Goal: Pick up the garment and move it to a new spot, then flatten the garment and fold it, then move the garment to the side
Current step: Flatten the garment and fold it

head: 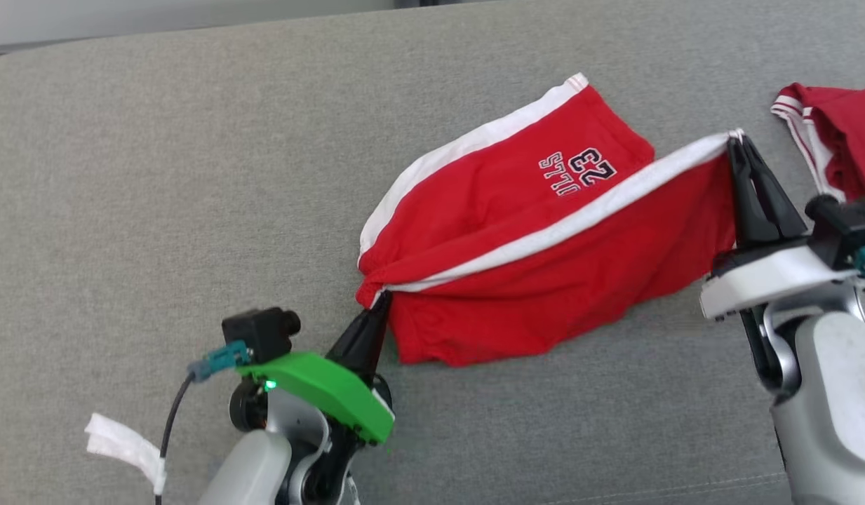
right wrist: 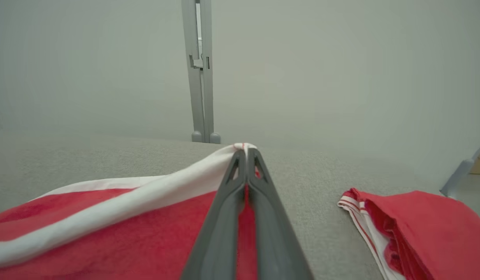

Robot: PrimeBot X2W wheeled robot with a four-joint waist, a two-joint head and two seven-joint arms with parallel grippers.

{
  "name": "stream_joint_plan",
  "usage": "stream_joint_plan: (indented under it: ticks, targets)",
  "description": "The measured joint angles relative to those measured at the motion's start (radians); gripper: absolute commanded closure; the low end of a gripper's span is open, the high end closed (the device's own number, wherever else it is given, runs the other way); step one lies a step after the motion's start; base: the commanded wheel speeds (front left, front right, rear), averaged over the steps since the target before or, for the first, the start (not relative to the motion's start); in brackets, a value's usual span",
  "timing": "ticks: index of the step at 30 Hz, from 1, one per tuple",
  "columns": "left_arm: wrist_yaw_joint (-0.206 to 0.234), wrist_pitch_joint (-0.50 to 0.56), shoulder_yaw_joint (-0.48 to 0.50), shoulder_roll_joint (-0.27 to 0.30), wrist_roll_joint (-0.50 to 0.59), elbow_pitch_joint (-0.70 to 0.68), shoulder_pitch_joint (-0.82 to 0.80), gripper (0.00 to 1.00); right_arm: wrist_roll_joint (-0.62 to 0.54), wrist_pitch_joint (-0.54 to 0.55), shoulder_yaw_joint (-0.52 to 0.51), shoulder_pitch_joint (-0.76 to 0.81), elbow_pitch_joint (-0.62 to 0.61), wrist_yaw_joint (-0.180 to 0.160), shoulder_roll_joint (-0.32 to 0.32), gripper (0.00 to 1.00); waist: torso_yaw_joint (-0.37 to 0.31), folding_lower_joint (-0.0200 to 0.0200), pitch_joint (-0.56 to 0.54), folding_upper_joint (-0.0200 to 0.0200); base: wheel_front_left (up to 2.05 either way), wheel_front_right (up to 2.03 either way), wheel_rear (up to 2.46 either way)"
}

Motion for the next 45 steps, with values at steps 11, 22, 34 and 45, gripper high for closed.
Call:
stream_joint_plan:
  ticks: [11,22,34,45]
  targets:
    - [0.046,0.059,0.0,-0.048,-0.082,0.218,-0.257,1.0,0.004,0.027,0.102,-0.348,0.391,0.0,-0.053,1.0,0.106,0.0,0.093,0.0,0.0,0.0,0.0]
    - [0.059,-0.014,-0.053,-0.053,-0.131,0.307,-0.376,0.66,-0.014,-0.002,0.118,-0.529,0.658,0.0,-0.073,1.0,0.165,0.0,0.158,0.0,0.0,0.0,0.0]
    - [0.05,-0.231,-0.079,-0.007,-0.039,0.209,-0.35,0.0,-0.016,-0.077,0.102,-0.566,0.762,0.0,-0.072,0.0,0.156,0.0,0.128,0.0,0.0,0.0,0.0]
    - [0.111,-0.307,-0.077,0.105,0.055,0.111,-0.182,0.0,0.063,0.004,0.142,-0.512,0.787,0.0,-0.131,0.0,0.156,0.0,0.044,0.0,0.0,0.0,0.0]
